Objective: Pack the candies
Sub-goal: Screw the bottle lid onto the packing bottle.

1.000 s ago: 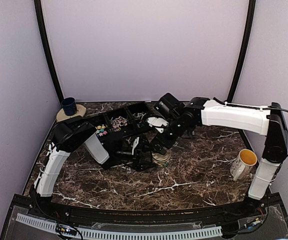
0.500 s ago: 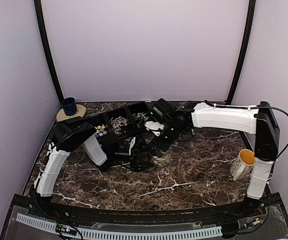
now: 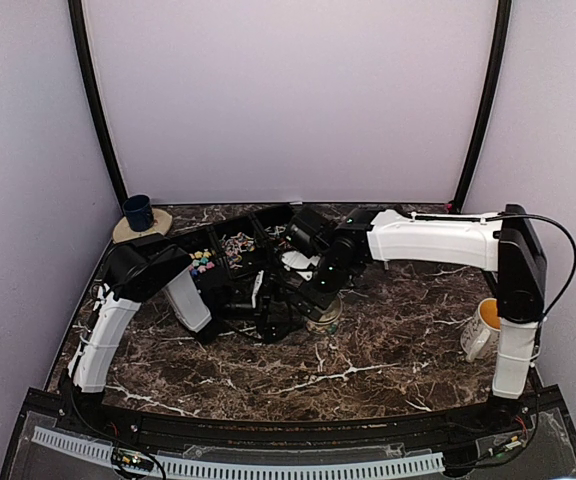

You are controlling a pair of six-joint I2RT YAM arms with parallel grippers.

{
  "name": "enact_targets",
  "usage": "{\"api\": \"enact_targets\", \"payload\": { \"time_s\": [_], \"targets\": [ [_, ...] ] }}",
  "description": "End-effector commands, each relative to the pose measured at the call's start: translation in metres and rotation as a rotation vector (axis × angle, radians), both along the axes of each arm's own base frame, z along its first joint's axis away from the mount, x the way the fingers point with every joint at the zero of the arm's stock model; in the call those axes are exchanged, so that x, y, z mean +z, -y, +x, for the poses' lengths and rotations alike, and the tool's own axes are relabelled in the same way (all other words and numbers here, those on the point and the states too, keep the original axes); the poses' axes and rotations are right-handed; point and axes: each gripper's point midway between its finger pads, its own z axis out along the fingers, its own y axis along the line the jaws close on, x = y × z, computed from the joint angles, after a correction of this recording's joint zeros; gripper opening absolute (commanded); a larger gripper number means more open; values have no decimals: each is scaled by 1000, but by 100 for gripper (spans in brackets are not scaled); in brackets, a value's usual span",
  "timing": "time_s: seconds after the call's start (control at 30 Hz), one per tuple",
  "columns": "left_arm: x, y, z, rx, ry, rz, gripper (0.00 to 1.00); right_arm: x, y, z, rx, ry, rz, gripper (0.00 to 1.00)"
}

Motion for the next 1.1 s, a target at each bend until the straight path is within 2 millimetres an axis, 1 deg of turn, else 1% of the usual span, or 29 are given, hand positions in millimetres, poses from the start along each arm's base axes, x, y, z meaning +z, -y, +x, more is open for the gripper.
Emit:
{"api": "enact_targets", "payload": {
  "time_s": [0.0, 0.43, 0.9, 1.07],
  "targets": [
    [-84, -23, -16, -1, -249, 171, 99, -6, -1, -2, -13, -4, -24, 97],
    [-85, -23, -16, -2, -253, 173, 99, -17, 2, -7, -16, -36, -45, 93],
    [-84, -23, -16, -5, -251, 172, 99, -22, 14, -4, -49, -40, -49, 94],
    [-84, -23, -16, -4, -250, 172, 99, -21, 13, -4, -49, -48, -27, 92]
  ]
}}
